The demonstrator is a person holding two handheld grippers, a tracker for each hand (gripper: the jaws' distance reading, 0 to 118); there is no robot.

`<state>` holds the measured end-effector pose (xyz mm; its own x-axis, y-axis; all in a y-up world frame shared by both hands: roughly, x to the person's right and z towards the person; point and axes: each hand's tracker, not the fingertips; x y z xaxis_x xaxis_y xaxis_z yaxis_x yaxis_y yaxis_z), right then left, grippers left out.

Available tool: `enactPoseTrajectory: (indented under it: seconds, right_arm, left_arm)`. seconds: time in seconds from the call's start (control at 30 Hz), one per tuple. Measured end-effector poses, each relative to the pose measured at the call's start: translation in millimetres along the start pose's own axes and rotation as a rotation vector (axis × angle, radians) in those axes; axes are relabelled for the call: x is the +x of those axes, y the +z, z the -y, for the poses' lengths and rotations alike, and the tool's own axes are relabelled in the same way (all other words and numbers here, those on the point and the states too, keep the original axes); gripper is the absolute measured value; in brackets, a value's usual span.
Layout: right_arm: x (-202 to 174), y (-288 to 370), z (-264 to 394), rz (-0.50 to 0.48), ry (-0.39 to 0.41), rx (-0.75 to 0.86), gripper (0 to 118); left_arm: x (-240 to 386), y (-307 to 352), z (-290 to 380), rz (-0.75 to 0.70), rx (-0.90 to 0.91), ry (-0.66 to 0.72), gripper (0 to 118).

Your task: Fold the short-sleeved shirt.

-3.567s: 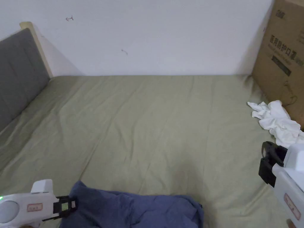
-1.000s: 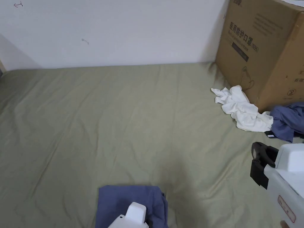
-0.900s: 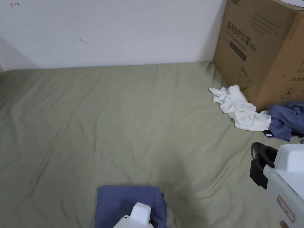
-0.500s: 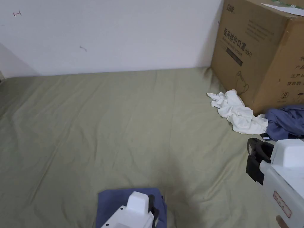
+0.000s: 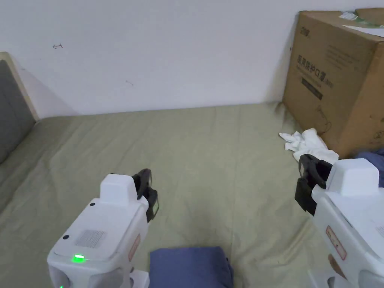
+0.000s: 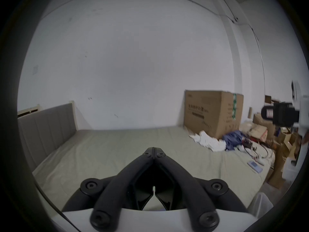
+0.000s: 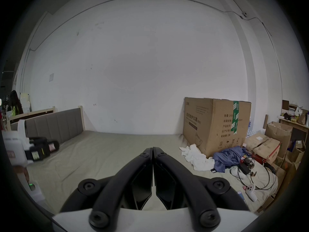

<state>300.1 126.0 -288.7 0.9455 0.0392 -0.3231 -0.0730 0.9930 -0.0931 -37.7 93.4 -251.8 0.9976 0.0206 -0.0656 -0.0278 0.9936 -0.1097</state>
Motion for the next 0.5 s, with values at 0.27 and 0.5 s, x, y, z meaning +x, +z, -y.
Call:
enactPoseTrajectory:
  seconds: [0.27, 0.5]
  right_arm:
    - [-9, 6, -6, 0.012, 0.025, 0.093, 0]
    - [-25, 3, -4, -0.007, 0.029, 0.084, 0]
  left_arm:
    - [-45, 19, -23, -0.154, 0.09, -0.057, 0]
    - [-61, 27, -23, -0.206, 0.099, -0.005, 0]
